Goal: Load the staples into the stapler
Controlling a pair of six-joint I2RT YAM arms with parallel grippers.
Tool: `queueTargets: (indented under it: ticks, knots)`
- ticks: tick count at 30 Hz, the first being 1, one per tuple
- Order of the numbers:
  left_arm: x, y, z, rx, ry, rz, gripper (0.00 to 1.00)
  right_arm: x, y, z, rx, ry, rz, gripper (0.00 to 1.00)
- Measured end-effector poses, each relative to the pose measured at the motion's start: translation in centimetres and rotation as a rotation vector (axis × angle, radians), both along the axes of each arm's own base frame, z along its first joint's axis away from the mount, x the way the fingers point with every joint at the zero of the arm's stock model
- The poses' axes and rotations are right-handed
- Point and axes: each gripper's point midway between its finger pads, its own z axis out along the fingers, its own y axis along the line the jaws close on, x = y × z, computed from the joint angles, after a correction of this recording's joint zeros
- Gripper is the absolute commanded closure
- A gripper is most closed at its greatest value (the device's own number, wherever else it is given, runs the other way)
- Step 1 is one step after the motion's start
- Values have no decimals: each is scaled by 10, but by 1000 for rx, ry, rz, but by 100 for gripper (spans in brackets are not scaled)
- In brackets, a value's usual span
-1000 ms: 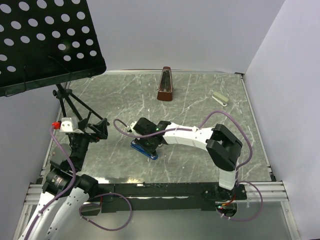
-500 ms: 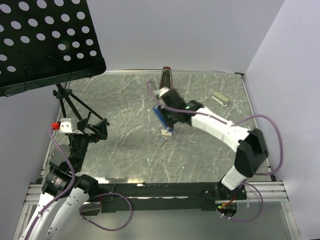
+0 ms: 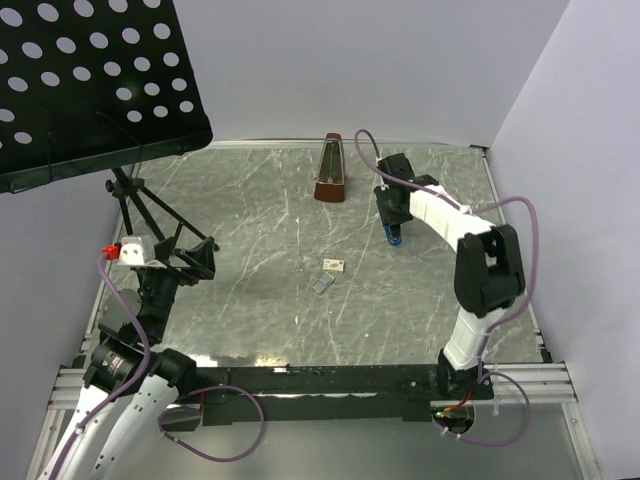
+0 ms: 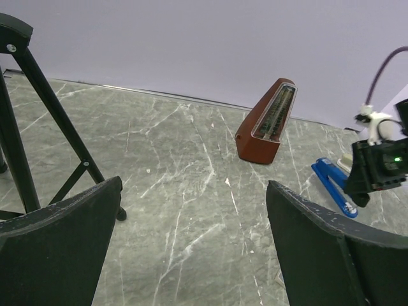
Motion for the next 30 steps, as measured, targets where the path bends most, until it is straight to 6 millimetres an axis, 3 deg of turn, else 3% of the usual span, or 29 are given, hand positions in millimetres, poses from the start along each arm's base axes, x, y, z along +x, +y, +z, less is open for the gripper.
queueTargets:
  ticks: [4,9,12,13,16,20,24,27,30]
  knots:
    - [0,0,0,0,0,0,1,14,-14,-27,-11,58,-16,86]
    - [0,-1,0,0,0,-3,1,26,-19,-38,-10,77,-15,74]
    - [0,-1,0,1,-1,-5,1,30,-21,-40,-9,76,-15,59]
    - [0,-1,0,1,-1,-5,1,30,-21,-40,-7,77,-13,49]
    - [0,-1,0,0,-2,-6,1,31,-20,-40,-4,74,-7,36]
    - [-2,0,2,-4,-11,-8,1,34,-20,-29,-2,44,6,33]
    - [-2,-1,3,-4,-12,-11,1,42,-31,5,-3,-48,-10,30]
    - [-3,-1,3,-4,-13,-14,0,52,-54,30,-1,-121,-64,26]
    - [-3,-2,1,-3,-11,-18,1,68,-95,44,-1,-179,-159,18]
